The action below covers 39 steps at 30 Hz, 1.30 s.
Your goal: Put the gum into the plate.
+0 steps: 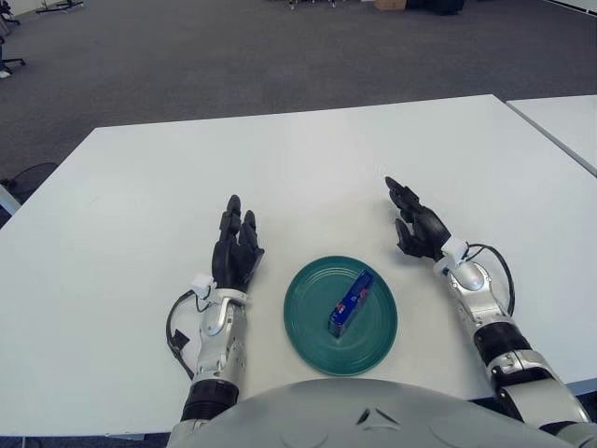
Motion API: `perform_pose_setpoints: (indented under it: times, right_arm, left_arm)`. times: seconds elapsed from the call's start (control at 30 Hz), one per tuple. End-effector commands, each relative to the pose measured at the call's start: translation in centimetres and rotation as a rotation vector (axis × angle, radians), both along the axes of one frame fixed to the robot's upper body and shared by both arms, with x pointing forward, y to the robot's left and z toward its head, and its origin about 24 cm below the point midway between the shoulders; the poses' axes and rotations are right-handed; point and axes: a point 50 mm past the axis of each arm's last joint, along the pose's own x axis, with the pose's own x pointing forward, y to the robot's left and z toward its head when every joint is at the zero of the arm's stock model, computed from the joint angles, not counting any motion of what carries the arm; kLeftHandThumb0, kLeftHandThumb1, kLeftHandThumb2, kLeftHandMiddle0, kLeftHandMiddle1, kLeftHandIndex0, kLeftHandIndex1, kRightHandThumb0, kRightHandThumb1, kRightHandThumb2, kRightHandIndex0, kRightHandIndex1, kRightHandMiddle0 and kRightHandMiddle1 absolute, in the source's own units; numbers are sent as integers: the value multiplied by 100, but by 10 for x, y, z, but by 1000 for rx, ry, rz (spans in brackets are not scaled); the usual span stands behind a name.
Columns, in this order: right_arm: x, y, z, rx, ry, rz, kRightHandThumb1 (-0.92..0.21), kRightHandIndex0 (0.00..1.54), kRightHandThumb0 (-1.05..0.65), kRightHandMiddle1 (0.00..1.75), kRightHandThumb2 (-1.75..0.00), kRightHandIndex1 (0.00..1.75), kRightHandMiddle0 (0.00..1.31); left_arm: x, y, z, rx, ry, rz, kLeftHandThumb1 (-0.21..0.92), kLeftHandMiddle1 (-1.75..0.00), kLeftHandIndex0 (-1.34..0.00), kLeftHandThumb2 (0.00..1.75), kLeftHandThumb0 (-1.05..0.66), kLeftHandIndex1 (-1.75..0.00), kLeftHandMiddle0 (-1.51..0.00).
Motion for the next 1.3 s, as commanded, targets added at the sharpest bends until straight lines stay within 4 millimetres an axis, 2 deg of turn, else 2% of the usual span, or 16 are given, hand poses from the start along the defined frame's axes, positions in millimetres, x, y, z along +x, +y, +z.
perform_pose_setpoints:
  times: [0.0,0.17,0.4,0.77,1.03,1.27]
  right_arm:
    - [2,-7,-21,40,145,-72,-92,0,-105,0,-101,0,0]
    - [-1,-4,-44,81,285,-119,-92,0,-105,0,-105,0,0]
    - [-11,13,-56,162,333,-131,-92,0,-105,0,-109,0,0]
    - [-21,28,-62,302,352,-212,-92,0,-100,0,-108,0,1]
    - [-36,45,-69,320,366,-269,-92,0,-96,1,-106,0,2]
    - [-48,51,-71,326,371,-289,-92,0,-92,1,-103,0,1]
  left_arm:
    - [-20,-2,-25,-16,122,1,92,0,-1,77,-82,-21,-1]
    - [-21,0,-26,-10,112,-9,92,0,0,79,-83,-28,-1]
    - [-22,2,-27,-7,109,-7,92,0,0,82,-86,-29,0]
    - [-23,4,-28,-9,116,-1,92,0,0,85,-90,-27,-1]
    - [-24,3,-29,-21,116,-3,92,-1,0,85,-91,-31,-2]
    - [-24,2,-30,-23,119,7,92,-1,0,84,-92,-31,-2]
